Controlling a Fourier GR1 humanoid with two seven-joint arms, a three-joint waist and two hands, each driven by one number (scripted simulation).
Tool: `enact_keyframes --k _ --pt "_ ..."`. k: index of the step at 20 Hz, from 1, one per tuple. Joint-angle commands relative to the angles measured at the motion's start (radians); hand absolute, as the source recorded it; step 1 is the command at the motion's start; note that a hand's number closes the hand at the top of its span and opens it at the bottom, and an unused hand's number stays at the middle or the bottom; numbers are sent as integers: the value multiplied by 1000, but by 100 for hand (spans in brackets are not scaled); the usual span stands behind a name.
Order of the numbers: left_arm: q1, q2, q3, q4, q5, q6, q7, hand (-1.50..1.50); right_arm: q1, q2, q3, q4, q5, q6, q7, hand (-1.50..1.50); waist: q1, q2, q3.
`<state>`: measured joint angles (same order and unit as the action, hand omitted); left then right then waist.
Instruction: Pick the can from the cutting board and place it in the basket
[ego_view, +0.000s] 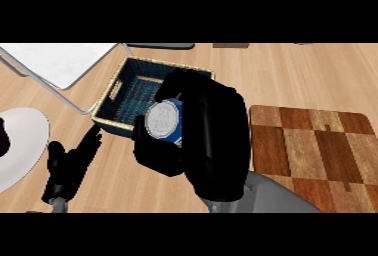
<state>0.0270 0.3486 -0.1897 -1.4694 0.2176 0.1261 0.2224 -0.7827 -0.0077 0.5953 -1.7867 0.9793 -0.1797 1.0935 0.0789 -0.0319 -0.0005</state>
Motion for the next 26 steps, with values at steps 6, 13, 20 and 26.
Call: enact_keyframes --k 6,13,20,26 --pt "35 8 -13 49 6 -13 66 0 -305 7 -94 118 41 -19 333 150 7 14 -10" --pt "42 13 -9 63 0 -16 69 0 -509 7 -174 298 -8 34 393 150 5 24 -9" --pt "57 -9 -16 69 -9 -14 37 0 -631 7 -205 487 -63 -34 393 150 4 36 -7" --pt "59 -10 -20 44 -26 -1 41 0 -620 7 -253 574 -136 -161 348 150 -2 41 -4"
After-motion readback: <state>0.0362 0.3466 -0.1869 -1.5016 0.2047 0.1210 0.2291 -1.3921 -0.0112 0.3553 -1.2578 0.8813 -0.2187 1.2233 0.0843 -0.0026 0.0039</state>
